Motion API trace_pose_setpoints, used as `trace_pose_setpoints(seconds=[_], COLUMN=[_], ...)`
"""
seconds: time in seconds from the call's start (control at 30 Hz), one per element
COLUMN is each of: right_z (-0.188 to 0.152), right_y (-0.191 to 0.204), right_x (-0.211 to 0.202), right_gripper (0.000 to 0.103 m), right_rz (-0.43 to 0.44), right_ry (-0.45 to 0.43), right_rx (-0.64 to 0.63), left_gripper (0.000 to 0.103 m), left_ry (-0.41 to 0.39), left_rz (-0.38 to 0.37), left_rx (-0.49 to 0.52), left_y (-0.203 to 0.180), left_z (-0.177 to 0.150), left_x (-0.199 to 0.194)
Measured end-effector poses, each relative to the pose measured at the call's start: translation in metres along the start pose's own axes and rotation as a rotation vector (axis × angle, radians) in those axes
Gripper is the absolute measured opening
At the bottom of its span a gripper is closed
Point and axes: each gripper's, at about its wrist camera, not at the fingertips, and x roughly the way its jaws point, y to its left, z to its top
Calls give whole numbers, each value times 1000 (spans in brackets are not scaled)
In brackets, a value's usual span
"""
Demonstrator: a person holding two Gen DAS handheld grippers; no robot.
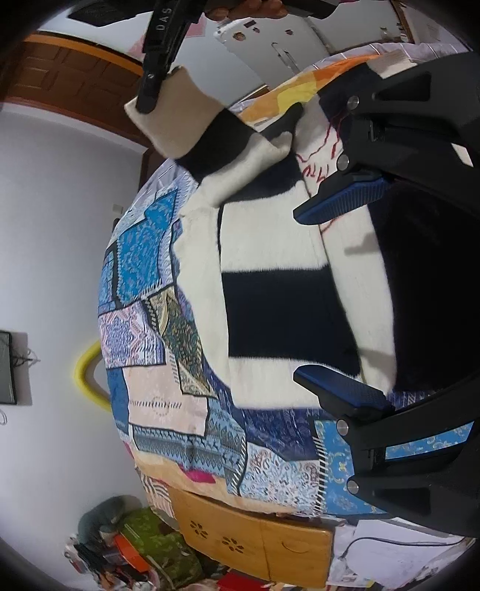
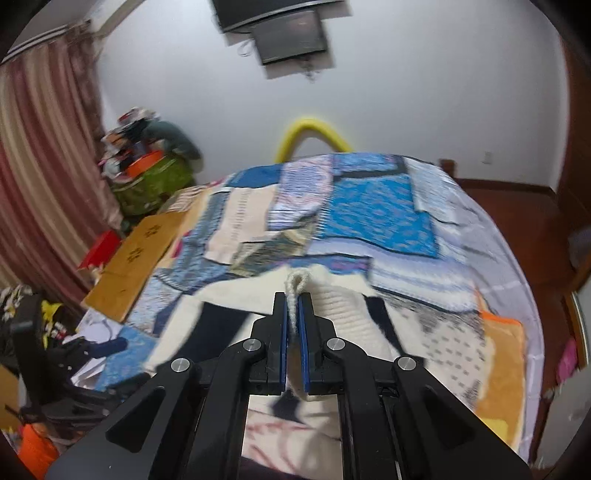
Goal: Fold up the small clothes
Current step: 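Grasp the sweater side edge with the right gripper and lift it toward the left gripper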
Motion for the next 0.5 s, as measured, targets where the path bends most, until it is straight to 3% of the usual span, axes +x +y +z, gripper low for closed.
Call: trace_pose_setpoints(seconds=[0.5], right_z=[9], right_y=[110], right_x=[74], right_gripper=[5], right_rz=[153], right_ry=[127], right_rx=[-86], left_gripper=[78], left_ry=[-23], left_rz=[24], left_rx=[-154], left_y=[75], left_z=[-25], left_x=[-23])
